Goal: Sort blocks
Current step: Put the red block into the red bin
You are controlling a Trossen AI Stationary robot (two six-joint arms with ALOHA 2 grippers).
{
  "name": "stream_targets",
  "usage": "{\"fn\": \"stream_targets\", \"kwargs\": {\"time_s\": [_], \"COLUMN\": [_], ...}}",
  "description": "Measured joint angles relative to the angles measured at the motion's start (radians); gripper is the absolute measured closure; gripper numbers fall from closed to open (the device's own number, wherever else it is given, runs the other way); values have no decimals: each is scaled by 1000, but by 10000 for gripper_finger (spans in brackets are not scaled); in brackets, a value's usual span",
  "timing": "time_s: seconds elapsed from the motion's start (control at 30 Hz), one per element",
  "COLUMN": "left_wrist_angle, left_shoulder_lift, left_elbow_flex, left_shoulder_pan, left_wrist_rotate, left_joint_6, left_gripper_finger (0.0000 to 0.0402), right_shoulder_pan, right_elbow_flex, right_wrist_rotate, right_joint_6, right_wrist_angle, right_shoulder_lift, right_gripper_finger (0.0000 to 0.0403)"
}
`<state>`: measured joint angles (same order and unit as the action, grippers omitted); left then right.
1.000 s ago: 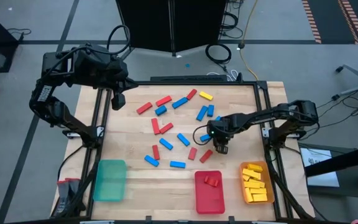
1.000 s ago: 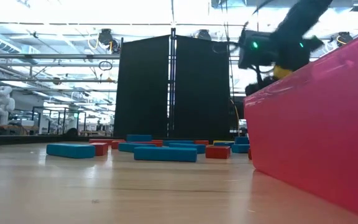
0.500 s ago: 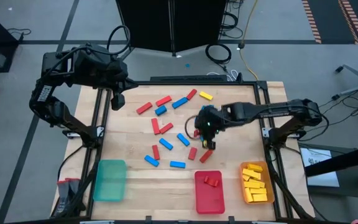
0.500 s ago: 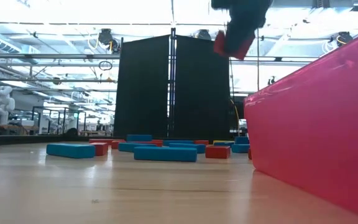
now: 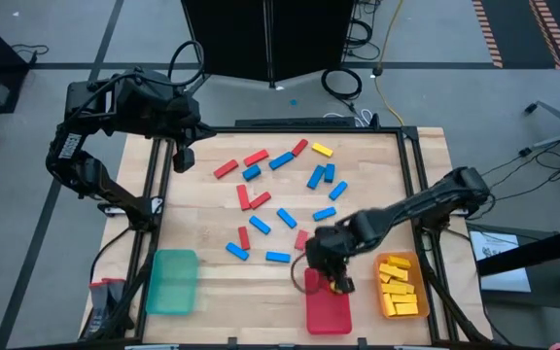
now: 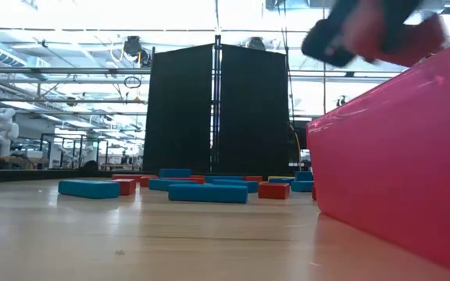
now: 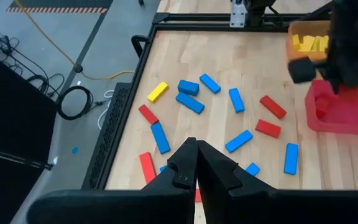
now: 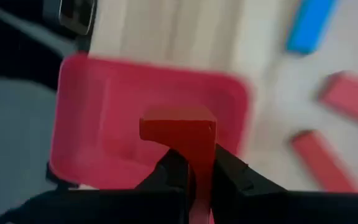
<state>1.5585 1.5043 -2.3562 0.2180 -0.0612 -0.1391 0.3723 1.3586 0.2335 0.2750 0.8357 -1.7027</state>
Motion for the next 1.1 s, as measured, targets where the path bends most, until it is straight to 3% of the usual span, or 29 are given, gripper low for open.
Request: {"fn": "stream_targets", "kwargs": {"time_s": [0.2, 0.43, 0.67, 0.87, 0.97, 1.1], "left_wrist_angle": [1, 4, 12, 12, 12, 12], "left_shoulder_lift": [0, 0, 0, 0, 0, 0], "left_elbow_flex": [0, 0, 0, 0, 0, 0], "left_shoulder_pan": [0, 0, 0, 0, 0, 0], "left_wrist_rotate": [0, 0, 1, 2, 3, 5], "left_joint_6": [0, -1, -1, -1, -1, -17], "left_gripper_finger": [386, 386, 386, 386, 386, 386], "right_shoulder_pan": [70, 81, 84, 88, 78, 13], "right_elbow_flex": [0, 0, 0, 0, 0, 38], "right_wrist_rotate": [61, 44, 5, 8, 8, -47], "right_joint_6": [18, 53, 87, 107, 83, -38], "right_wrist_angle": [-74, -140, -130, -133, -88, 99], "right_shoulder_lift": [-104, -130, -130, -130, -115, -59], "right_gripper_finger": [380, 380, 318, 305, 305, 306]}}
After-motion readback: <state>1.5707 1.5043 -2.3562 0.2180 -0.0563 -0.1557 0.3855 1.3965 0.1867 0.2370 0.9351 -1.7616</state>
